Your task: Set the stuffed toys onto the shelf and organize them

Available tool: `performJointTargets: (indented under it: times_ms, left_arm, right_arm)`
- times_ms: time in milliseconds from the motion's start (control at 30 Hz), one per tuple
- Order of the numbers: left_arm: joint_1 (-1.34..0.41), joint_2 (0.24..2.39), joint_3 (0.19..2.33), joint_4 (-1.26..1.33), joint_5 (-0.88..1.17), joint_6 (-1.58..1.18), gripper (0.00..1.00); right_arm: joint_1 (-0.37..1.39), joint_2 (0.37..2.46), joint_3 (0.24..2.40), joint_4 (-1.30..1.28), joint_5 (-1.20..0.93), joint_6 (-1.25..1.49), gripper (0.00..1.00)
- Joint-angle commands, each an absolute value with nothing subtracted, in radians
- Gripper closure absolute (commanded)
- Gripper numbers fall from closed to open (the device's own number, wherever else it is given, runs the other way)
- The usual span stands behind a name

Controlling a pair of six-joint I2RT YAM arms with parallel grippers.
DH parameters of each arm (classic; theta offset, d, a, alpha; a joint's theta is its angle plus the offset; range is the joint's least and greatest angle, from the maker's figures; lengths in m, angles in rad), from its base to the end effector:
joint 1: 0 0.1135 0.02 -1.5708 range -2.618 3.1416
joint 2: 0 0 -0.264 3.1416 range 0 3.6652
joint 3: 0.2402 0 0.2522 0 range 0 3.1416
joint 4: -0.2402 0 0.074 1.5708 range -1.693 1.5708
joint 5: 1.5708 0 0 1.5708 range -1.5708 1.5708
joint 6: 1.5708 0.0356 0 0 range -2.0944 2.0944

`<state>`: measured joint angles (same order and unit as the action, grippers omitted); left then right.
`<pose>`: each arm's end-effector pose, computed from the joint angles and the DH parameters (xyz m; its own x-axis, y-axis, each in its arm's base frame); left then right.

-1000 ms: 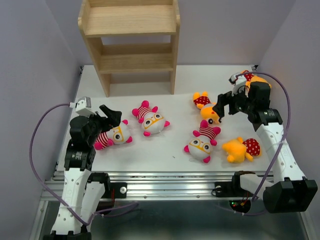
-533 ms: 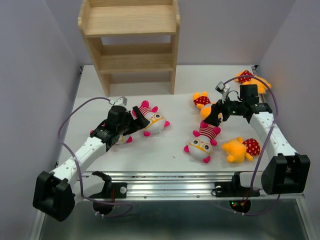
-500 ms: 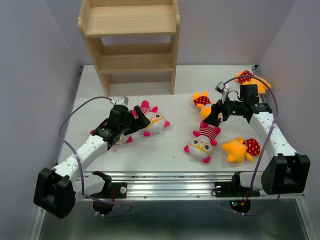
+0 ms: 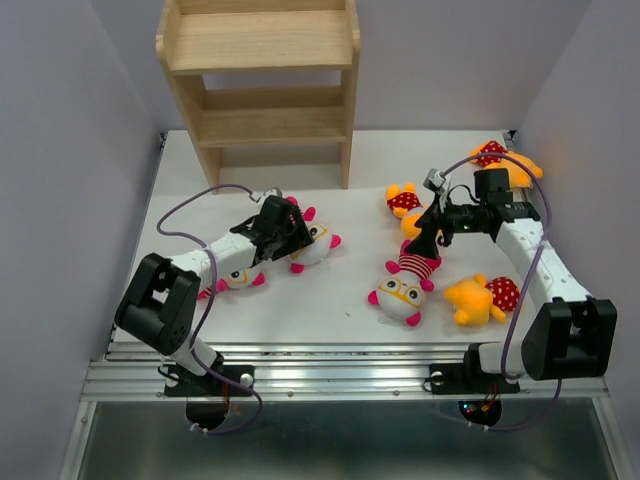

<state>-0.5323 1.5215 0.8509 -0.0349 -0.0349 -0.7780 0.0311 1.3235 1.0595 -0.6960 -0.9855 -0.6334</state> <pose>0.2760 -0.1611 0.2009 -0.7379 -0.3794 -0.5582 -0.0471 0.8540 -0.5182 0.2602 0.0378 0.2867 -0.3670 -0.3386 -0.8664 -0.8836 0.4180 0.2109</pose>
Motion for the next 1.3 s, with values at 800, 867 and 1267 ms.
performJointTargets:
  times_ms: [800,867,1267]
  left_arm:
    - [-0.594,1.438,0.836,0.069,0.402,-0.833,1.0]
    - [-0.6,1.418,0.83,0.069,0.41,-0.848,1.0]
    - [-0.601,1.327,0.79,0.081,0.472,-0.902,1.0]
  right_arm:
    - [0.621,1.345,1.117,-0.577,-0.712,-1.276,0.01]
    - [0.679,1.356,1.112,-0.558,-0.628,-1.273,0.02]
    - [0.796,1.393,1.039,-0.46,-0.275,-1.331,0.16]
